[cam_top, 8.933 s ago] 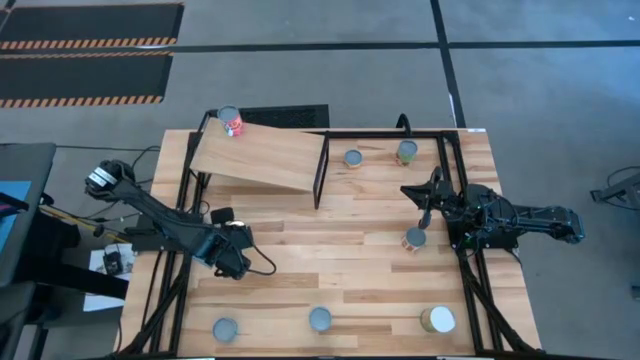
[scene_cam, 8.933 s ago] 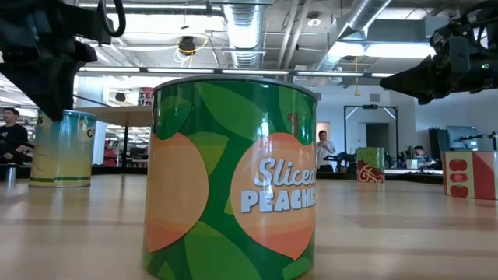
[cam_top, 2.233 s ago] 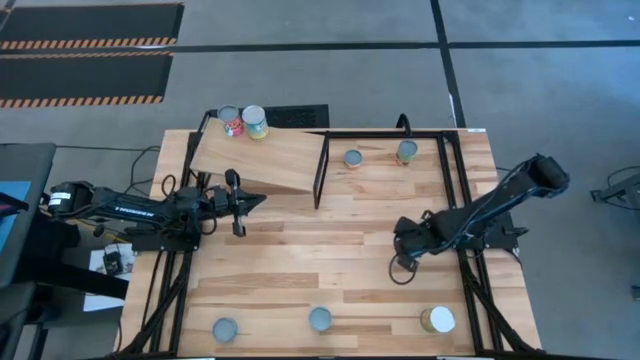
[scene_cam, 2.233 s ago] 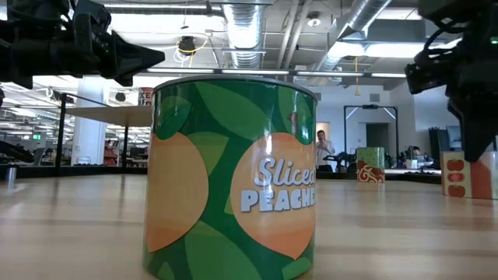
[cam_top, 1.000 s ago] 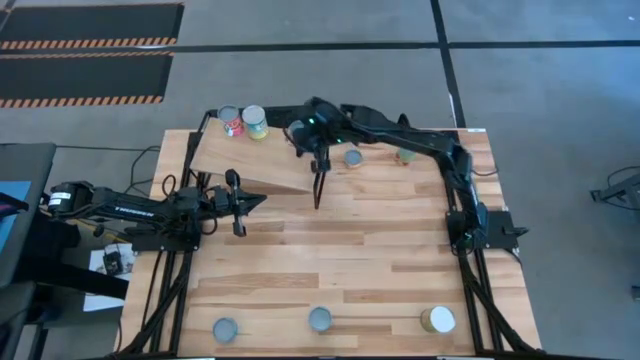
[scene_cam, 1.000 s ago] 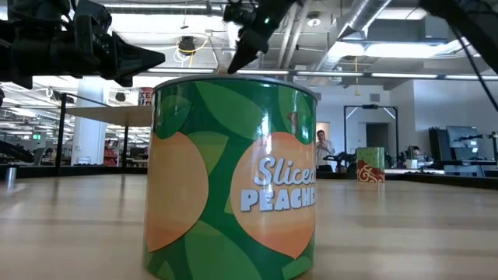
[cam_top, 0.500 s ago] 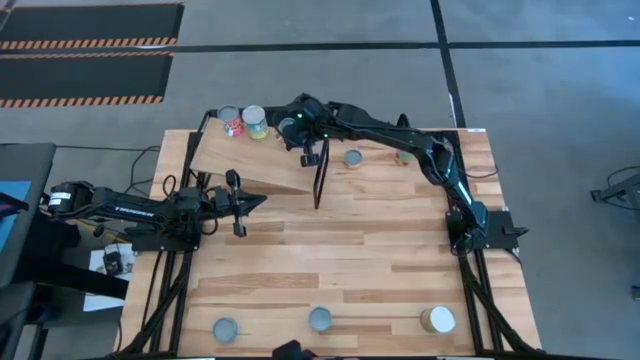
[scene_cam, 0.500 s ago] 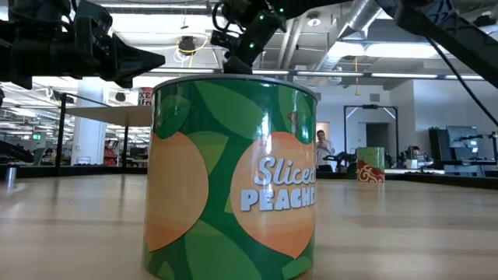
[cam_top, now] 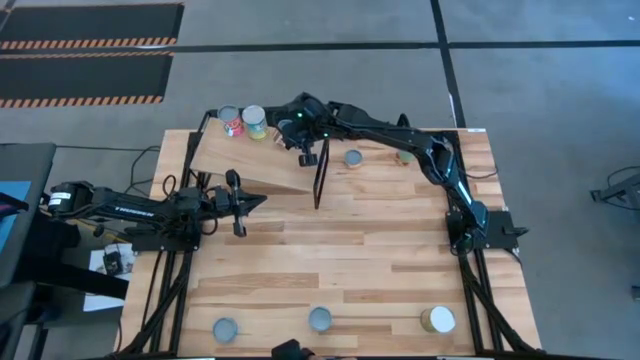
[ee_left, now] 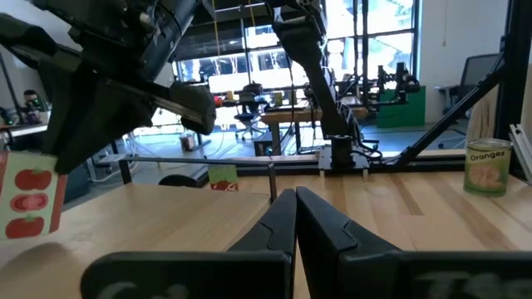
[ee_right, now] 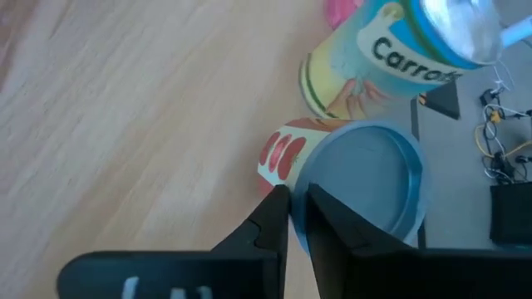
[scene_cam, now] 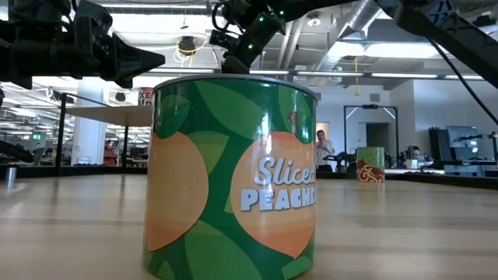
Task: Pick and place cans onto a shelf
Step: Put the canned diced tomato on the shelf
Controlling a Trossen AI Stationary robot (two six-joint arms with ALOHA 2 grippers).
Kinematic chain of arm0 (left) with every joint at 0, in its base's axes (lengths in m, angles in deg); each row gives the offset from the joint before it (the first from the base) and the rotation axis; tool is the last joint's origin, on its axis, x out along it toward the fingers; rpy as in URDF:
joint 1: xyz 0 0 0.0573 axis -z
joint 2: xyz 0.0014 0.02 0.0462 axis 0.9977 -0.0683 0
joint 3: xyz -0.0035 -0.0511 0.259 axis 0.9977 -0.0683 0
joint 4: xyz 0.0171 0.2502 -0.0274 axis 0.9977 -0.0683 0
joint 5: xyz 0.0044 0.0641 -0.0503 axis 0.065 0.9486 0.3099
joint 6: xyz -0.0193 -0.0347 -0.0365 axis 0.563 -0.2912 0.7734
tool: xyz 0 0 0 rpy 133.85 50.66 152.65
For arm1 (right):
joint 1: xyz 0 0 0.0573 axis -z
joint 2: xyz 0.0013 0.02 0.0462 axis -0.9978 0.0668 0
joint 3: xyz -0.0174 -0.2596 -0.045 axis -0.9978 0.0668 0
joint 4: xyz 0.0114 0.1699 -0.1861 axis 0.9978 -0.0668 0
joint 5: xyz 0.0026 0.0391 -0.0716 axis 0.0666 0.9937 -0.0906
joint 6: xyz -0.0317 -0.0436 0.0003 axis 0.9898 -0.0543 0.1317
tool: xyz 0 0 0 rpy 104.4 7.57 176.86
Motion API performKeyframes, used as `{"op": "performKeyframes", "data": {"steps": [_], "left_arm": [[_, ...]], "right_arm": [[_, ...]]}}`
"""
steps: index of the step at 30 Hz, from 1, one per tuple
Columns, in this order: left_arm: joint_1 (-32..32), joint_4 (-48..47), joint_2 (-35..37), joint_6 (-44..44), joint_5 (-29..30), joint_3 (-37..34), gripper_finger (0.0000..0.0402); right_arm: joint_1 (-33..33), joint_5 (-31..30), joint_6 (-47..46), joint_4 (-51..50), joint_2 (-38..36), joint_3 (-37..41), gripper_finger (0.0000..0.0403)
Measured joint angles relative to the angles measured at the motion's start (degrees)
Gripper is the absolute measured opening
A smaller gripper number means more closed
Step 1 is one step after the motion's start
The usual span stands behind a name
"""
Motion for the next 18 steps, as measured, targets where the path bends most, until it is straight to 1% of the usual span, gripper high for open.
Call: {"op": "performKeyframes", "data": {"steps": [13, 18], "left_arm": [[0.01, 0.02, 0.0, 0.0, -0.02, 0.0, 0.0001], [0.0, 0.01, 0.0, 0.14, -0.04, 0.0, 0.0001]], "right_arm": [[0.0, -0.01, -0.76, 0.18, -0.02, 0.12, 0.0062], [0.0, -0.03, -1.07, 0.2, -0.02, 0.12, 0.0079]]}}
